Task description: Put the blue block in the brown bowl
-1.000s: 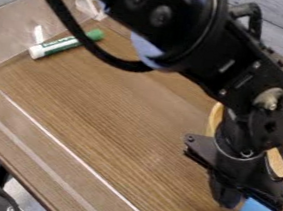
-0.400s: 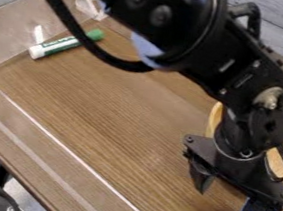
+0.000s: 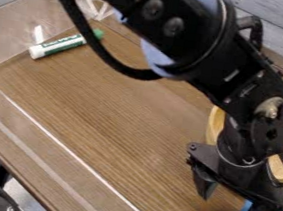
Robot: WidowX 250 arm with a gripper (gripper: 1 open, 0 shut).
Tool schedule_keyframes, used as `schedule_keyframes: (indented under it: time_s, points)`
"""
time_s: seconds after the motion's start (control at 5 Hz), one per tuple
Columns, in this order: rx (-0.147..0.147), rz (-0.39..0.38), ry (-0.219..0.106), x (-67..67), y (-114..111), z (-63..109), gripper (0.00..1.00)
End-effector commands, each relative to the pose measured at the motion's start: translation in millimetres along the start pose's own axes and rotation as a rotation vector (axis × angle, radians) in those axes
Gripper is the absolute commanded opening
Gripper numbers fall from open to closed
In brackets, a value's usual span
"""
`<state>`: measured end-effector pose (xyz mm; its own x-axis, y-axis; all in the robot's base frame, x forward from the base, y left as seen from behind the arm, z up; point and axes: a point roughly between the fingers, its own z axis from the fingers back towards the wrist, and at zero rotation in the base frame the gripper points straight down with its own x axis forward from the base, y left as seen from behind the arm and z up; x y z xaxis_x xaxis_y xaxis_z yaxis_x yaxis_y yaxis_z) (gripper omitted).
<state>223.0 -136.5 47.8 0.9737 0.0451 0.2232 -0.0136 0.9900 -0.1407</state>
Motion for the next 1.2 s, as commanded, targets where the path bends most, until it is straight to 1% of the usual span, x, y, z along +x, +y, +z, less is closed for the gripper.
schedule_keyframes:
  time_s: [0.0, 0.4, 0.6, 1.0]
  points:
    - [-0.019, -0.004, -0.019, 4.1, -6.9, -2.4, 1.00]
    - [-0.025, 0.008, -0.010, 3.2, -9.4, -16.5, 1.00]
    - [-0.014, 0.000, -0.001, 5.0, -9.2, -13.8, 0.00]
    - [0.018, -0.020, 0.033, 9.5, -8.6, -0.2, 0.00]
